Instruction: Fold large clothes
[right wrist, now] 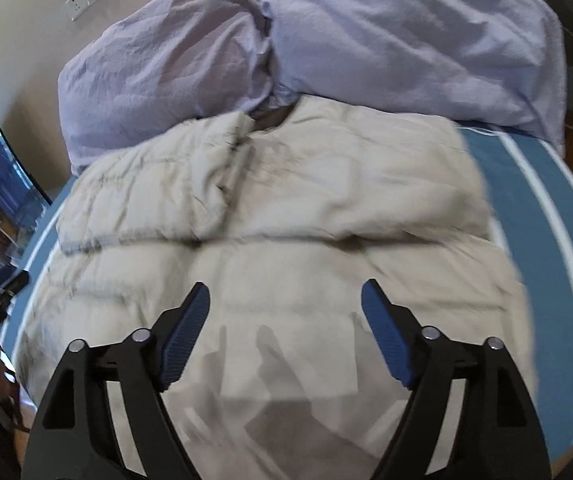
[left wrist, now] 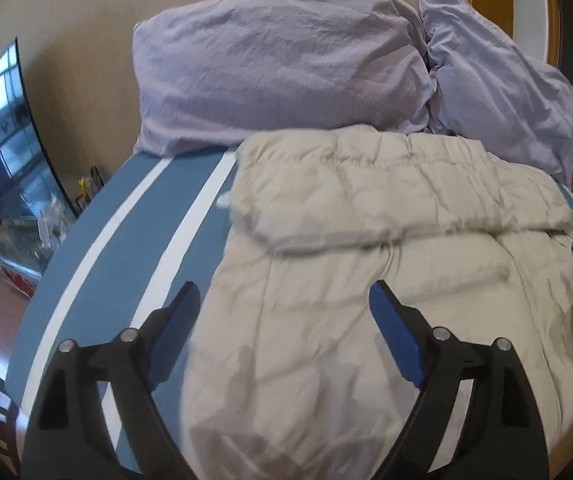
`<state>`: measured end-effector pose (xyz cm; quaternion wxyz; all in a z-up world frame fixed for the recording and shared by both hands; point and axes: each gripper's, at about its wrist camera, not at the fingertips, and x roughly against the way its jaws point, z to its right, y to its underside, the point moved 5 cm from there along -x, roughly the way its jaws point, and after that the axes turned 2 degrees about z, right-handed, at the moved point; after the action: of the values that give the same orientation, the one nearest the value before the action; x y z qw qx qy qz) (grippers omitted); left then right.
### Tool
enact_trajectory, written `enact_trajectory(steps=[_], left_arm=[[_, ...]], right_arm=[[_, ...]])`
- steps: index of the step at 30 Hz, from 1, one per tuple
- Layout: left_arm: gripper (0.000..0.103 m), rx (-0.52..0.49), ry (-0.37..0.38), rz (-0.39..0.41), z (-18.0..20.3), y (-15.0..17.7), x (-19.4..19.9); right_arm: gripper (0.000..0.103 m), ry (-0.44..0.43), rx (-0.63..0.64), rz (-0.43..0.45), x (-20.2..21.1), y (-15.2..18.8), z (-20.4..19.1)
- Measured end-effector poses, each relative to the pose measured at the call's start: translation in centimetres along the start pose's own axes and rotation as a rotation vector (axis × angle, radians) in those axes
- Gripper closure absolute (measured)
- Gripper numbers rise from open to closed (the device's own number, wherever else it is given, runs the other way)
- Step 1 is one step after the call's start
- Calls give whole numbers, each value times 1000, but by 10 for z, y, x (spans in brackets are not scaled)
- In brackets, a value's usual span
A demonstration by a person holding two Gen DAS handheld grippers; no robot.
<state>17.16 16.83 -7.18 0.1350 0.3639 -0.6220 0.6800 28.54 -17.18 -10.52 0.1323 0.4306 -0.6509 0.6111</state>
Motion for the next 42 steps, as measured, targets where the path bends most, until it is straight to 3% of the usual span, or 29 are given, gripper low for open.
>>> enact_trajectory(steps=[7, 16, 22, 30, 35, 39, 42], left_arm=[[17, 87, 58, -80, -44, 51, 17], [24, 139, 76, -149, -62, 93, 20], [30, 184, 131, -163, -61, 104, 21], [49, 223, 219, -185, -46, 115, 21], [49, 210, 222, -183, -40, 116, 22], [49, 203, 217, -185, -36, 116, 22], [53, 196, 214, -184, -32, 116, 22]], right_arm=[[19, 89, -16, -24, 54, 46, 65], [21, 81, -91, -86, 73, 100, 109], [25, 59, -141, -96, 76, 113, 121], [35, 20, -171, -109, 74, 124, 124], [35, 31, -260, -93, 76, 129, 144], [35, 11, -259, -96, 78, 134, 145], [57, -35, -266, -97, 77, 136, 141]])
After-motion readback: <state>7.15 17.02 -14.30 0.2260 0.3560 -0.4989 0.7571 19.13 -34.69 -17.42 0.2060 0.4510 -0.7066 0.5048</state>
